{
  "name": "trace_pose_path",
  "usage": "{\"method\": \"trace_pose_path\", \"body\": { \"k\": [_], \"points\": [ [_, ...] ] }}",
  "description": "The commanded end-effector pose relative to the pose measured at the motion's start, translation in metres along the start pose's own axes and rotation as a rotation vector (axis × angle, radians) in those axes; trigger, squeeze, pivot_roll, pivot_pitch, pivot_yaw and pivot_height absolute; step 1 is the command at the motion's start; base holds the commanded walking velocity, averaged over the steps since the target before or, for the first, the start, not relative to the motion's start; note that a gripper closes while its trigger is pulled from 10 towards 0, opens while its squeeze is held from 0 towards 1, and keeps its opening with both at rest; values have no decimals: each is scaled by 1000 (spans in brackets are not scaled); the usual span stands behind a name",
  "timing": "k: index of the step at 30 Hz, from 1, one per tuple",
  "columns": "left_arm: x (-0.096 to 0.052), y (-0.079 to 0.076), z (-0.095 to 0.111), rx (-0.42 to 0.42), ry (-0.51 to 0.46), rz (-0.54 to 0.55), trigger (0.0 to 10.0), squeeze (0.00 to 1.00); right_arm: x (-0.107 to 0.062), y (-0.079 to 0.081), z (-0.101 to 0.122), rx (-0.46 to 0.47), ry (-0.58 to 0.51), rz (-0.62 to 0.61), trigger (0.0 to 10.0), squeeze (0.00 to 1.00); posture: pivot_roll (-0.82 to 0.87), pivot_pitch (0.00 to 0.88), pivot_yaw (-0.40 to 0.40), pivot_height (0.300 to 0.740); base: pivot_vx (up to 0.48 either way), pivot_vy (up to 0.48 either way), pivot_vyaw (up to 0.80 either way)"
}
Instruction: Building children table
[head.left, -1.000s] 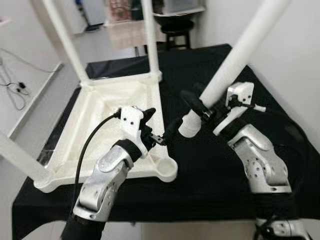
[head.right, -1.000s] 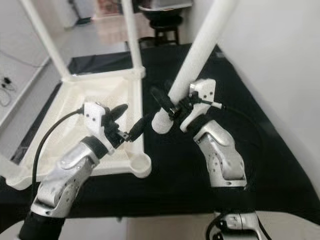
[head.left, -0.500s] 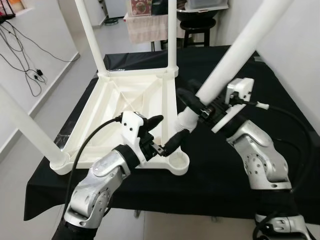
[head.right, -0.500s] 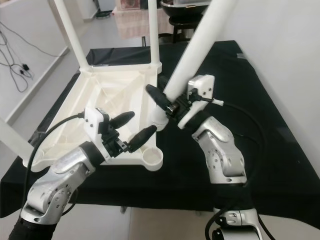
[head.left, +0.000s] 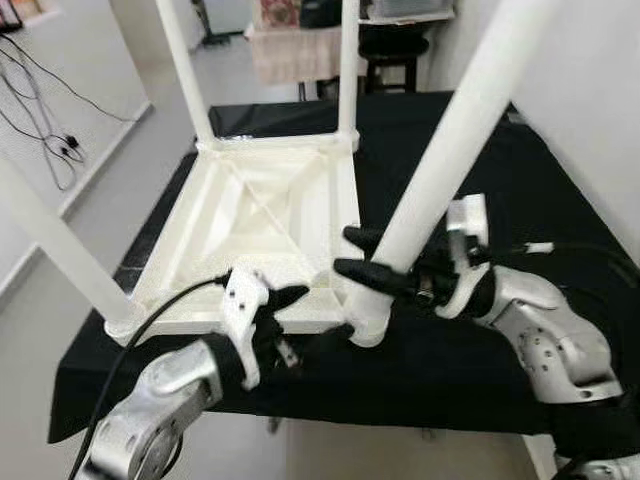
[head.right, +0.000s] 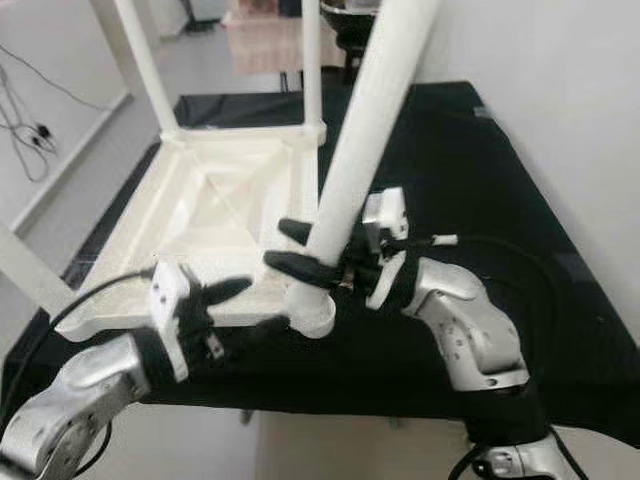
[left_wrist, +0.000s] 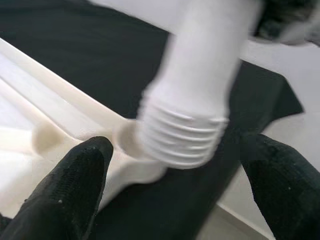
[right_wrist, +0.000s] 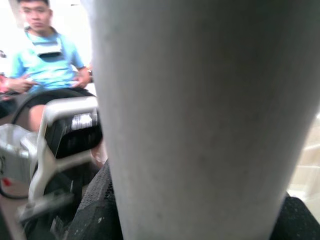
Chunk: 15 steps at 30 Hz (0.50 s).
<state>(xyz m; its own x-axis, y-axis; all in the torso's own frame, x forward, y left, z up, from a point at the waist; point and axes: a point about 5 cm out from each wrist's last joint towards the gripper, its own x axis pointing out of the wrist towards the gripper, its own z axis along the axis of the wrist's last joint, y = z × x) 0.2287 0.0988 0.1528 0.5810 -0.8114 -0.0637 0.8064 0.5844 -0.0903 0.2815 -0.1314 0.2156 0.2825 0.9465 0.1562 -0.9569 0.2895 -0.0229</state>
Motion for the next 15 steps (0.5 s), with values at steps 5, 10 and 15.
{"method": "trace_pose_path", "body": {
  "k": [5, 10, 15],
  "points": [
    [-9, -10, -6, -4, 51, 9, 10000, 0, 13, 14, -2, 15, 11, 114, 10000, 0, 43, 160, 33, 740, 0, 0, 0],
    [-22, -25, -10, -10, 118, -42, 10000, 0, 24, 22, 3, 0, 29, 209, 10000, 0, 70, 214, 48, 740, 0, 0, 0],
    [-29, -26, -9, 23, 134, -33, 10000, 0, 28, 18, 6, -27, 41, 226, 10000, 0, 78, 228, 52, 740, 0, 0, 0]
  ]
}}
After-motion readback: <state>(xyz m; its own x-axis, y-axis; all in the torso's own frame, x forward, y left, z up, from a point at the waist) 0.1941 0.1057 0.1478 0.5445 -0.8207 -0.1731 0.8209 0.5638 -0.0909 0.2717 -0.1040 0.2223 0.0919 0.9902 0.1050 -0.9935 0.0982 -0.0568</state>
